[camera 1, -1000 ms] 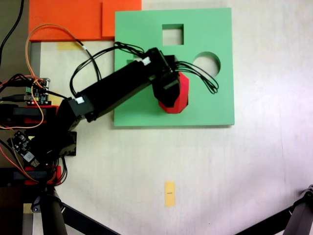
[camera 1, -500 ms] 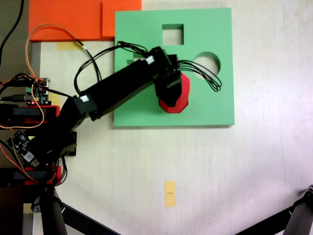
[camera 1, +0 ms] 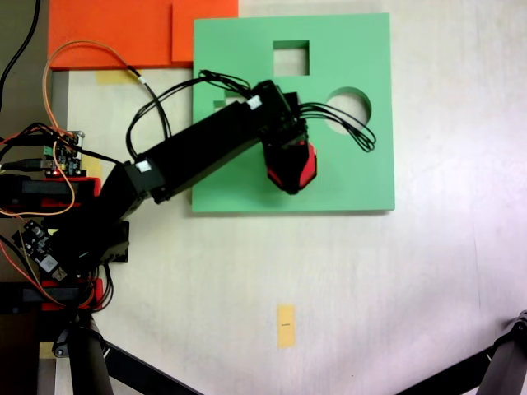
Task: Put the octagonal pillar block into the corresponding hole
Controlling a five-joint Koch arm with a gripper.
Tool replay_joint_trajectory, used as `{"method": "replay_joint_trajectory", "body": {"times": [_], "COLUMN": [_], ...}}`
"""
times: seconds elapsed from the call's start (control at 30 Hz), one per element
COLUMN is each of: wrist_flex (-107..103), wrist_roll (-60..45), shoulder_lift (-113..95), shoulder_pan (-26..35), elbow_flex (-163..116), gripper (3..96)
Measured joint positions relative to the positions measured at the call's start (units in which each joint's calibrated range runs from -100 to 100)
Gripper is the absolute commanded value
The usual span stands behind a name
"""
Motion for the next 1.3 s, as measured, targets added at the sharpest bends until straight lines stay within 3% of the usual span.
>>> {"method": "replay_joint_trajectory", "body": {"times": [0.23,0.4,0.53,0.63,0.73,0.93,1.03,1.2,1.3], "wrist_flex": [0.0,0.0,-0.1,-0.1,-0.2,5.68,11.94,55.6,71.07], "wrist_roll": [-0.05,-2.69,-12.31,-17.68,-27.5,-42.78,-47.08,-50.79,-51.97], "shoulder_lift": [-2.74,-20.11,-39.95,-55.81,-71.0,-80.71,-87.28,-110.94,-111.49], "shoulder_pan": [0.0,-0.34,-1.81,-3.32,-6.4,-15.24,-16.36,-16.7,-17.14], "elbow_flex": [-0.1,4.21,9.41,13.62,14.11,14.4,-0.88,-74.67,-84.86], "gripper": [89.3,88.6,68.3,66.5,52.7,51.9,52.7,52.3,52.3]}}
